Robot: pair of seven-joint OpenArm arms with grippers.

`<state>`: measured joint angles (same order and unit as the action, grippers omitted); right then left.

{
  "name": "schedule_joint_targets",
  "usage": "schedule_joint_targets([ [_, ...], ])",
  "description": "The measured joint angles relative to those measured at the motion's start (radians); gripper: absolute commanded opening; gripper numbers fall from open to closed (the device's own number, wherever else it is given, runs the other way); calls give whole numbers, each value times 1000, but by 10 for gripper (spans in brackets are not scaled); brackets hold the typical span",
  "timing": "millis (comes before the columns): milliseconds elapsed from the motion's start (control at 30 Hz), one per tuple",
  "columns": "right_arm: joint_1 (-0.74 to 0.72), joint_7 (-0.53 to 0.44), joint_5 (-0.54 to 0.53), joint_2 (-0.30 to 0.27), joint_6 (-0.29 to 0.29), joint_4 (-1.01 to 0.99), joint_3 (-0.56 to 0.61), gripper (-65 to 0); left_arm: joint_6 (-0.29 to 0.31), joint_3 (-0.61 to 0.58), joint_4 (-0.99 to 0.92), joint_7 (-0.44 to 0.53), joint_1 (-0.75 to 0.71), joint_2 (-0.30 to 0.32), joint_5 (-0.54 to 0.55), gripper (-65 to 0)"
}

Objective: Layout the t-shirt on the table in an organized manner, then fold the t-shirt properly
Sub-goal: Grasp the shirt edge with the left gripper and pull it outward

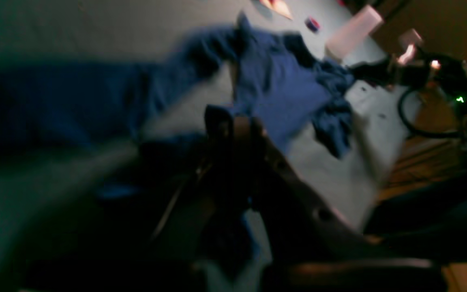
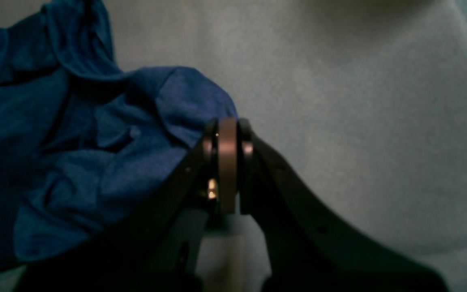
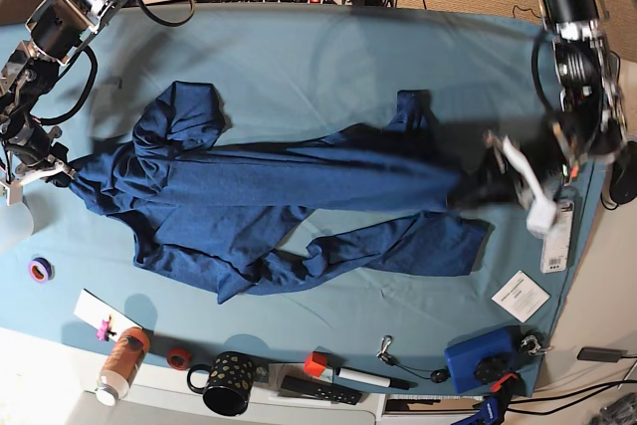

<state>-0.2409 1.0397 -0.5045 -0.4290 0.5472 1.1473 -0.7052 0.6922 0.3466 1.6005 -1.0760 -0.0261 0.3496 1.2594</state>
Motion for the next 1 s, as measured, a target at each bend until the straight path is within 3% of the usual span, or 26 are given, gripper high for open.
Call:
schedule_joint_targets([
  [400,0,0,10,0,0,0,0,-650,1,0,0,-87,-227,-1,185,-650],
  [633,0,28,10,-1,0,0,0,-650,1,0,-1,-87,-252,-50,181,-650],
  [667,0,60,12,-2,27,0,0,-629,1,0,-1,-87,-252,-54,181,-650],
  [767,2,123,12,-3,57,0,0,-419,1,0,-1,-87,-252,-53,181,-650],
  [800,3,135,7,-3,61,0,0,-378,1,0,-1,-88,-252,-53,181,-650],
  [1000,103,122,-149,-39,117,0,-5,-371,1,0,-1,-87,-258,-53,181,-650],
])
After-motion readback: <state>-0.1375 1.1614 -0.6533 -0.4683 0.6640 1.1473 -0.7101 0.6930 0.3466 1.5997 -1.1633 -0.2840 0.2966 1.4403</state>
